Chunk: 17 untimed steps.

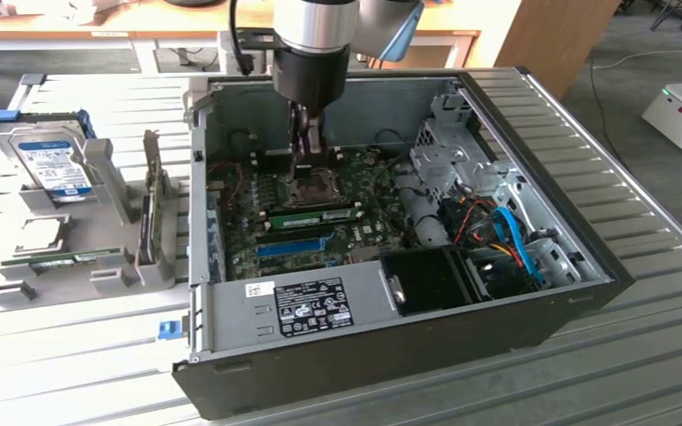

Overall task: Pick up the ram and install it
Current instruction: 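Press down the ram until it locks into place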

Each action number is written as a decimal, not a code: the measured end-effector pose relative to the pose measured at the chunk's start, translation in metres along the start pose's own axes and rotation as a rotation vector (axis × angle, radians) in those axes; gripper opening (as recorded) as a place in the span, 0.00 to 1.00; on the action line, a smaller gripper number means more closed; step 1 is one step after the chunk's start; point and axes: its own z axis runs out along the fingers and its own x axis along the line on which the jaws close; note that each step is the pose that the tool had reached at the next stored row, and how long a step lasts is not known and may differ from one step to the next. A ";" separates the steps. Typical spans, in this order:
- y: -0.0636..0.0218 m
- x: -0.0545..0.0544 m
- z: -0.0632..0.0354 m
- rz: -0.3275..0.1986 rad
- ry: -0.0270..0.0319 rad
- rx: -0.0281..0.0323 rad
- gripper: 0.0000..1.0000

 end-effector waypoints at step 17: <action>0.0009 0.000 -0.0236 0.000 0.0049 0.0001 0.11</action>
